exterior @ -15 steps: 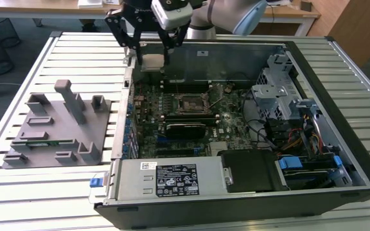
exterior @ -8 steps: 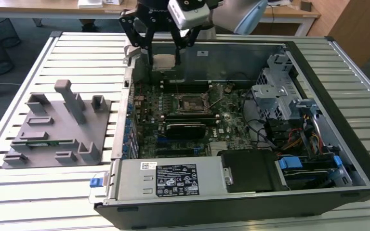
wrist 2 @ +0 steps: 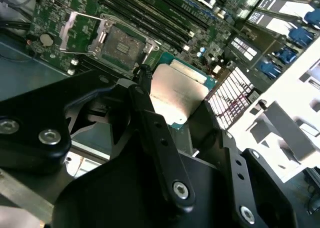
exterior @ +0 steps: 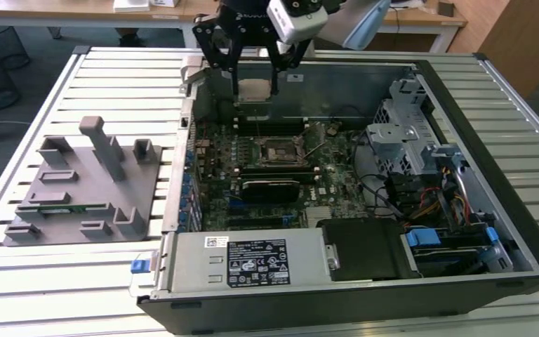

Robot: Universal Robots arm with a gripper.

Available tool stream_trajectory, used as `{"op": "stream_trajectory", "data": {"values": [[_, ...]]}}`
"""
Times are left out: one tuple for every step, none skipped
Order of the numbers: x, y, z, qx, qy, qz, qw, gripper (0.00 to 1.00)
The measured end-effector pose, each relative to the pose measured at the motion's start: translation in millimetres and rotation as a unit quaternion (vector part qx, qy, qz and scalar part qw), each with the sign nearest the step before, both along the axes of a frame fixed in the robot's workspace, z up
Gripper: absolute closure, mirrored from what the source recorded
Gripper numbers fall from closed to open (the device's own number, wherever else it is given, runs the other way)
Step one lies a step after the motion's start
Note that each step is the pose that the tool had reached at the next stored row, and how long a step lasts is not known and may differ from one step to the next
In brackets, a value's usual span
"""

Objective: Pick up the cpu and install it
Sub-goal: 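Pick up the cpu and move it towards the insertion slot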

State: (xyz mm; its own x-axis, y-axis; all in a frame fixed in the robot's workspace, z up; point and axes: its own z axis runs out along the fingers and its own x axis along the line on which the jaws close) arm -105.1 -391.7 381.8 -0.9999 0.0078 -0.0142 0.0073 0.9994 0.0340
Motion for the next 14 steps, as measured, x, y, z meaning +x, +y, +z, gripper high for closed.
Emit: {"op": "stream_trajectory", "data": {"values": [[2.8, 0.0, 0.0, 0.0, 0.0, 0.0, 1.0, 0.46], [5.5, 0.0, 0.0, 0.0, 0.0, 0.0, 1.0, 0.46], [8.2, 0.0, 0.0, 0.0, 0.0, 0.0, 1.0, 0.46], [11.0, 0.0, 0.0, 0.0, 0.0, 0.0, 1.0, 0.46], [14.1, 0.0, 0.0, 0.0, 0.0, 0.0, 1.0, 0.46], [17.4, 0.0, 0.0, 0.0, 0.0, 0.0, 1.0, 0.46], [20.3, 0.0, 0.0, 0.0, 0.0, 0.0, 1.0, 0.46], [23.2, 0.0, 0.0, 0.0, 0.0, 0.0, 1.0, 0.46], [25.6, 0.0, 0.0, 0.0, 0.0, 0.0, 1.0, 0.46], [28.0, 0.0, 0.0, 0.0, 0.0, 0.0, 1.0, 0.46], [30.7, 0.0, 0.0, 0.0, 0.0, 0.0, 1.0, 0.46], [33.1, 0.0, 0.0, 0.0, 0.0, 0.0, 1.0, 0.46], [35.7, 0.0, 0.0, 0.0, 0.0, 0.0, 1.0, 0.46], [38.2, 0.0, 0.0, 0.0, 0.0, 0.0, 1.0, 0.46]]}}
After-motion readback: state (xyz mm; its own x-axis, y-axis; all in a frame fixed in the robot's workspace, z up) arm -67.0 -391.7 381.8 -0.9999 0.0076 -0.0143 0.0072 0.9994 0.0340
